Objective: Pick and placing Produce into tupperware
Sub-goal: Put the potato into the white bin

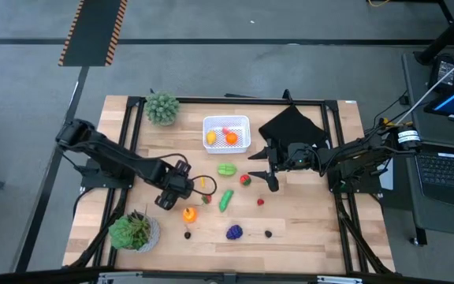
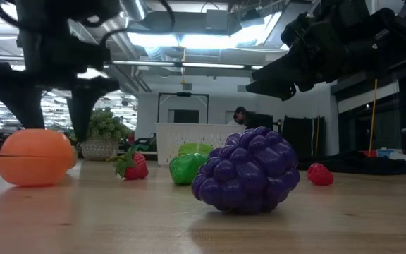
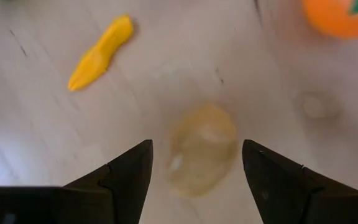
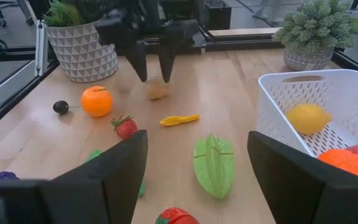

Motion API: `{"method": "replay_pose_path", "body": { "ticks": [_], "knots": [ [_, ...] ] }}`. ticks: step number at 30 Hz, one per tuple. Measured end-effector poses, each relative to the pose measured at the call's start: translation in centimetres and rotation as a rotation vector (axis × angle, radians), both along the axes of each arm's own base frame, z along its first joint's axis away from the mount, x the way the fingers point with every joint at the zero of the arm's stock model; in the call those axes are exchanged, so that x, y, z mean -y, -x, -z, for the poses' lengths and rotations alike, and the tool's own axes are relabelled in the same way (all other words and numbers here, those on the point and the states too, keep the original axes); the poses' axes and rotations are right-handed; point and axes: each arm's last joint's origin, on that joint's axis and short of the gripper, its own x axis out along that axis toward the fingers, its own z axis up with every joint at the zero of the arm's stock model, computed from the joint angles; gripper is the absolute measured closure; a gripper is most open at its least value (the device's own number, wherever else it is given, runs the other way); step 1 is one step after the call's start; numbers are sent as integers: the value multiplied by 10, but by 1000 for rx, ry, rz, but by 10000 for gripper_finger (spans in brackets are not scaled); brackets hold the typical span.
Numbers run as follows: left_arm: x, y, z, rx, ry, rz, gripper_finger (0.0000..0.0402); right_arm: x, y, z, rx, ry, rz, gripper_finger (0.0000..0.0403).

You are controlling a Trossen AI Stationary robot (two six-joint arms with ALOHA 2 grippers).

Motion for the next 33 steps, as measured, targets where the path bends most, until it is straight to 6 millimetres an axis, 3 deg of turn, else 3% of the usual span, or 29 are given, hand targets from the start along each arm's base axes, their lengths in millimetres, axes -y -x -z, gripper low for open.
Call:
{"method": "replay_pose_path", "body": {
  "ticks": [11,28,33],
  "knots": [
    [2,-6,23,-98,-16,-4,162,0,0,0,0,0,0,125],
    [0,0,24,-160,-42,-6,162,0,0,0,1,-1,0,125],
    [-1,0,24,-150,-30,-83,162,0,0,0,1,0,0,125]
  ]
}}
